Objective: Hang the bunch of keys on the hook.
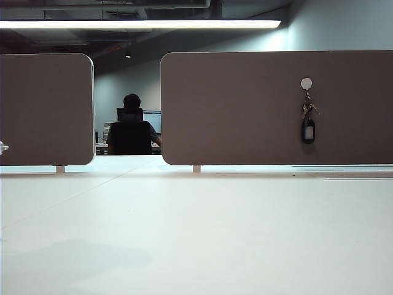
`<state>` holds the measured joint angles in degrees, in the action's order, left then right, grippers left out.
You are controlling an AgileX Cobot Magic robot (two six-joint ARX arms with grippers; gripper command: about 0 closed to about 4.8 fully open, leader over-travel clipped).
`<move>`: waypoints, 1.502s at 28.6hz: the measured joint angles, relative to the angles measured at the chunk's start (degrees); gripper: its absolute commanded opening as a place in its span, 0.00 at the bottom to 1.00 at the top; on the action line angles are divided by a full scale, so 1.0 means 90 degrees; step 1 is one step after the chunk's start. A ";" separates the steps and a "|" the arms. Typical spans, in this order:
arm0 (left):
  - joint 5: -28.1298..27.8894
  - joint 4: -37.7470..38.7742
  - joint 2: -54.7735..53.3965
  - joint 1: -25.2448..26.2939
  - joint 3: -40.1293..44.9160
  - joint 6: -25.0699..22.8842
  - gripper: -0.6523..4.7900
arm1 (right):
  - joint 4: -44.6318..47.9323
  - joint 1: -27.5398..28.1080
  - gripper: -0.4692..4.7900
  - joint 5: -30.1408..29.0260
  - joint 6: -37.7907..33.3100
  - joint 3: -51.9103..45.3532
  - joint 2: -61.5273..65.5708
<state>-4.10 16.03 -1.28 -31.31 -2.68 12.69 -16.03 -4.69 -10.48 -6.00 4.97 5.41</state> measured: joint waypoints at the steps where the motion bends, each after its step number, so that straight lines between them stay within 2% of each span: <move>1: 0.0002 0.0000 0.0000 -0.0002 0.0000 0.0000 0.13 | 0.0000 0.0000 0.07 0.0000 0.0000 0.0000 0.0000; 14: 0.0015 -0.0002 0.0002 0.0100 0.0002 -0.0017 0.13 | -0.0005 0.0121 0.07 -0.0002 -0.0002 -0.0172 -0.0384; 17: 0.0112 -0.0005 0.0005 0.0522 0.0002 -0.0017 0.13 | 0.0036 0.0270 0.07 0.0032 -0.0007 -0.0260 -0.0568; 25: 0.0172 -0.0015 0.0100 0.2506 0.0007 -0.0017 0.13 | 0.0313 0.0527 0.07 0.0027 -0.0010 -0.0369 -0.0585; 29: 0.0119 -0.0019 0.0109 0.2951 0.0010 -0.0017 0.13 | 0.0811 0.0406 0.07 0.0024 -0.0002 -0.0510 -0.0588; 43: 0.0104 -0.0022 0.0109 0.2980 0.0010 -0.0017 0.13 | 0.0843 0.0403 0.07 0.0024 -0.0002 -0.0510 -0.0588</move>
<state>-3.16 15.84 -0.30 -4.49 -2.59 12.53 -8.45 -1.06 -10.26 -6.02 0.38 0.12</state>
